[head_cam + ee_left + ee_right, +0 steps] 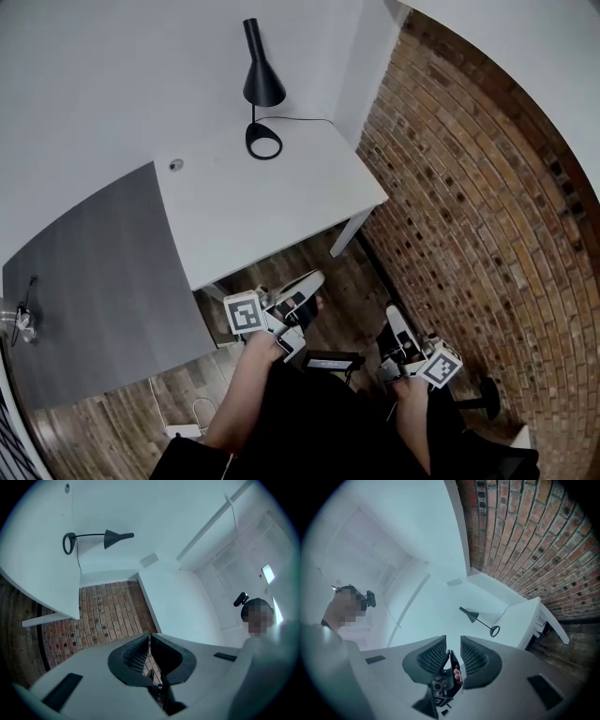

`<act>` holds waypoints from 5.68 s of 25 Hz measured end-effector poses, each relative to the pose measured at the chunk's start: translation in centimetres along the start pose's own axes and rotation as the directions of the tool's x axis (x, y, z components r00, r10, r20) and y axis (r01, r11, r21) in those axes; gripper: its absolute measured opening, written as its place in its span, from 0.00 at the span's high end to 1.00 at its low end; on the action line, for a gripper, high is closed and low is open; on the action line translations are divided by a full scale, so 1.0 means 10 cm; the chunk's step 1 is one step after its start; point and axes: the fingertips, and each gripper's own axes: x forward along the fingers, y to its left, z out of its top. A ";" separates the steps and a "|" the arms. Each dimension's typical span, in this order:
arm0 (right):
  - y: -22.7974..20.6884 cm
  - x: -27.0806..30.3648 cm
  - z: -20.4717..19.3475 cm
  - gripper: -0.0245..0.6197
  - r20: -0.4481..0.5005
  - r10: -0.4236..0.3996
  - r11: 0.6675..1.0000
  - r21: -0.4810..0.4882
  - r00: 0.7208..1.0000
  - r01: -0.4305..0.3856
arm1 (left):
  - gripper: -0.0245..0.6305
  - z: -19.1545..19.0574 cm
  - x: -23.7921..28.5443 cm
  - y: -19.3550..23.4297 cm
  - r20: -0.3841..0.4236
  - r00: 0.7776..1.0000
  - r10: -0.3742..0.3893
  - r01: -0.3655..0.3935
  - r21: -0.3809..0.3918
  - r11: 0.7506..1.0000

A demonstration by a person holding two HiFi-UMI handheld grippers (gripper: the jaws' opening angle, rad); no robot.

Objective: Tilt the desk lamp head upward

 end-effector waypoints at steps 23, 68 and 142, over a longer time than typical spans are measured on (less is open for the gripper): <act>-0.65 1.38 0.01 0.84 -0.114 0.073 0.994 0.094 0.991 -0.063 | 0.94 1.20 -0.25 0.60 0.135 0.983 0.123 -0.128 0.035 0.991; -1.83 2.13 1.33 0.84 -0.184 0.272 0.942 0.253 0.945 -0.222 | 0.94 1.67 1.21 1.23 0.218 0.932 0.291 -0.320 0.114 0.940; -2.46 4.89 0.69 0.84 -0.497 0.350 0.925 0.316 0.794 -0.210 | 0.94 4.11 -0.06 3.59 0.419 0.713 0.563 -0.582 -0.096 0.808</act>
